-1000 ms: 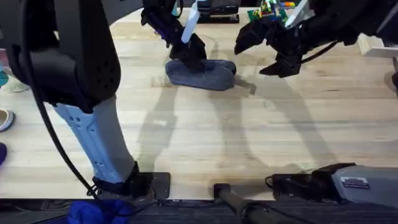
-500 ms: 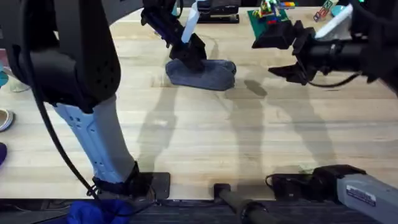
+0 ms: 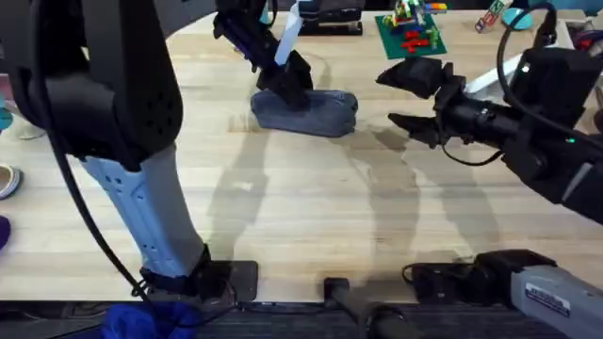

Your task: Unzip the bag, pick up the pens from the table one at a time and place them inside, then zip the bag closed.

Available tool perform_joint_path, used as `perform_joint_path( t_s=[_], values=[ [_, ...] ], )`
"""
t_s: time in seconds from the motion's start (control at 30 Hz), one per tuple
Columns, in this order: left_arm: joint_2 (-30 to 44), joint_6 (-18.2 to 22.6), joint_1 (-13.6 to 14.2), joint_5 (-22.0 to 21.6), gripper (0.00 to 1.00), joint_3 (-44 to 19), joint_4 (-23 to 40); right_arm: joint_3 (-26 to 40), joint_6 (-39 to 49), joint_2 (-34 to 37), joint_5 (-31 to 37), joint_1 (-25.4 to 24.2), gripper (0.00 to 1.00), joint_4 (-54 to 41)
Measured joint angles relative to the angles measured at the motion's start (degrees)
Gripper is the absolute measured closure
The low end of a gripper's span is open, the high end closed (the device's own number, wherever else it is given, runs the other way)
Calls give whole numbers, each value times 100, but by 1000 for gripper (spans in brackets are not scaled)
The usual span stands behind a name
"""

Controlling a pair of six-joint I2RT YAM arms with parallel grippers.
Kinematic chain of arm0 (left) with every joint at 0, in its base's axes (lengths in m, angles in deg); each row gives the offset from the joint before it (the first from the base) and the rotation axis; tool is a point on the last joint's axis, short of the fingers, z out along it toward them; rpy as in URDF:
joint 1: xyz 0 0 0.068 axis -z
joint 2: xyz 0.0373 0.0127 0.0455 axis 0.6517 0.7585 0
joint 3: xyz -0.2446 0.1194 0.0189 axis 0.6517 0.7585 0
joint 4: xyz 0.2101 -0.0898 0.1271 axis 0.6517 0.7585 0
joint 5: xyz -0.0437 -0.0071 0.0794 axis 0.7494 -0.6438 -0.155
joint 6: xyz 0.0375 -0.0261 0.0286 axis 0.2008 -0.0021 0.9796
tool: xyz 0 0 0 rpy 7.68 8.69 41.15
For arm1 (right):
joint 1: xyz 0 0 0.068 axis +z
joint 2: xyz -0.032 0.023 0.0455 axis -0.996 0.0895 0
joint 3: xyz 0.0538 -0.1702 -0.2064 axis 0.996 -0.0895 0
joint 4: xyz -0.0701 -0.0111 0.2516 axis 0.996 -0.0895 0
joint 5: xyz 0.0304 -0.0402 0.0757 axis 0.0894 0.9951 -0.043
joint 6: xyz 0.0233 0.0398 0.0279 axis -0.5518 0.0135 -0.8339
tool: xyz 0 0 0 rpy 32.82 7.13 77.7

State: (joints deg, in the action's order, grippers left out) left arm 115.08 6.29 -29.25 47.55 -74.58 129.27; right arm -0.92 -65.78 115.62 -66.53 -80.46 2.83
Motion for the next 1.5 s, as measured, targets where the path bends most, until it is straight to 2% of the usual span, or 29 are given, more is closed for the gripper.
perform_joint_path(
  t_s=[0.23, 0.43, 1.0, 1.5],
  values=[
    [0, 0, 0, 0, 960, 0, 0, -7, -18, 114, 41, 147, 7, 175],
    [0, 0, 0, 4, 959, 0, 0, -9, -13, 666, 96, 529, 7, 823],
    [0, 0, 0, 10, 959, 0, 0, -17, -106, 1828, 168, 868, 7, 2137],
    [0, 0, 0, 9, 959, 0, -22, -24, -271, 2031, 642, 1216, 9, 2551]
  ],
)
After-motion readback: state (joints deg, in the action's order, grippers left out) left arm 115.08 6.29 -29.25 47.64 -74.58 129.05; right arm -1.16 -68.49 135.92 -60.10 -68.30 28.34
